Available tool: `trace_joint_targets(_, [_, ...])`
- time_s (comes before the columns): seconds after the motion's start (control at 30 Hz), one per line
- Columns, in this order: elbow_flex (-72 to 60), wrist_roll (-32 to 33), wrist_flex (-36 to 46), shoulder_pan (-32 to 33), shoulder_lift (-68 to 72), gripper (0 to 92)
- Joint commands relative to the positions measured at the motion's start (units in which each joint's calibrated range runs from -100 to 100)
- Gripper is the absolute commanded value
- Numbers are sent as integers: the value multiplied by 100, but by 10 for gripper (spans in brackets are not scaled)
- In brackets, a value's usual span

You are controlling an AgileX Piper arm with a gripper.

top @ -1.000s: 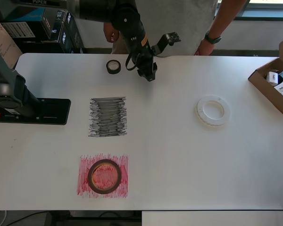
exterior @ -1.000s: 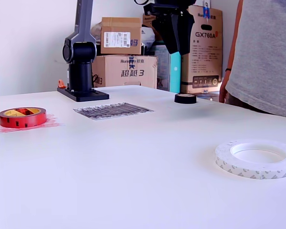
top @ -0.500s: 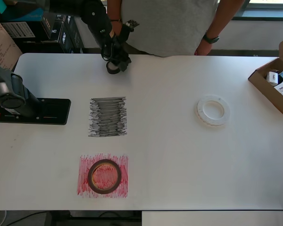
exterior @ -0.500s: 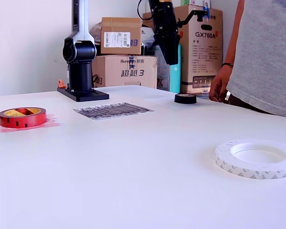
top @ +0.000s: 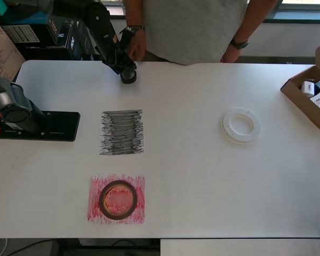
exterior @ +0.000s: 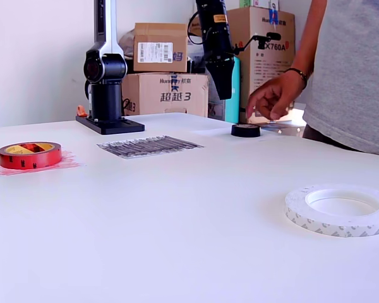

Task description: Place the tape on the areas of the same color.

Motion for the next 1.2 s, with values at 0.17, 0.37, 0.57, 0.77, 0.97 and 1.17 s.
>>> trace_joint_targets(0.17, [-206, 557, -391, 9, 564, 455])
trace_joint_targets(0.37, [-206, 574, -451, 1, 686, 455])
trace_joint_targets(0.57, [-188, 565, -468, -70, 686, 455])
trace_joint_targets(0.77, [-188, 565, -468, -228, 686, 455])
trace_joint_targets(0.97, [-215, 541, -476, -496, 686, 455])
trace_joint_targets(1.17, [-215, 541, -476, -851, 658, 455])
